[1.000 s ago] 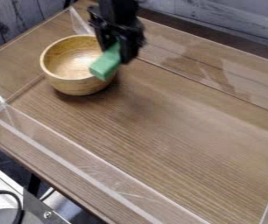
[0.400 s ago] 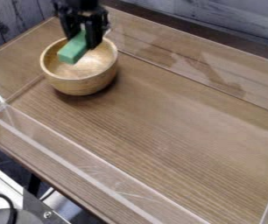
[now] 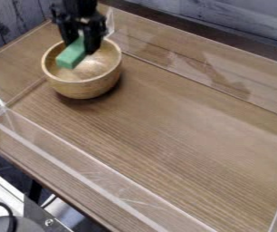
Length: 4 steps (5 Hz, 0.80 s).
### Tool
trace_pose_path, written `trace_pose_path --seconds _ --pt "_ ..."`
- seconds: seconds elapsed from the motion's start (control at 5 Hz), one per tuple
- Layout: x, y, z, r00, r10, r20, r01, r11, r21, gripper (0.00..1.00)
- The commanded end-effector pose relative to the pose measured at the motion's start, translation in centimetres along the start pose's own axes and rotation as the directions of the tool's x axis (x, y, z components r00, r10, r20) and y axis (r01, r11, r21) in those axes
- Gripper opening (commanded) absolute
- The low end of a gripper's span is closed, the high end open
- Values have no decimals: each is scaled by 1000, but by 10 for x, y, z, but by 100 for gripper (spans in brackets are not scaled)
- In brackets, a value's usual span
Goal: Put the green block in the brown bowl
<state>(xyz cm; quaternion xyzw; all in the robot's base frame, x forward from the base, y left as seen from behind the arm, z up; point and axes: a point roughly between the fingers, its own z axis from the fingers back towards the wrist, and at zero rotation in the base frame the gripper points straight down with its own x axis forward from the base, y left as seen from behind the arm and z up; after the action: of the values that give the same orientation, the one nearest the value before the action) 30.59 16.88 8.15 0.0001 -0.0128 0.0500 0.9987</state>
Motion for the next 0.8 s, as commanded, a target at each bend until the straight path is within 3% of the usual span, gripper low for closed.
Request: trace_pose_path --seconds 0.0,0.4,0.6 --pt "17 -12 20 998 -28 52 27 1000 6 0" --pt "15 9 -3 999 0 47 -1 1000 14 0" --pt "9 9 -11 999 17 47 -18 1000 20 0"
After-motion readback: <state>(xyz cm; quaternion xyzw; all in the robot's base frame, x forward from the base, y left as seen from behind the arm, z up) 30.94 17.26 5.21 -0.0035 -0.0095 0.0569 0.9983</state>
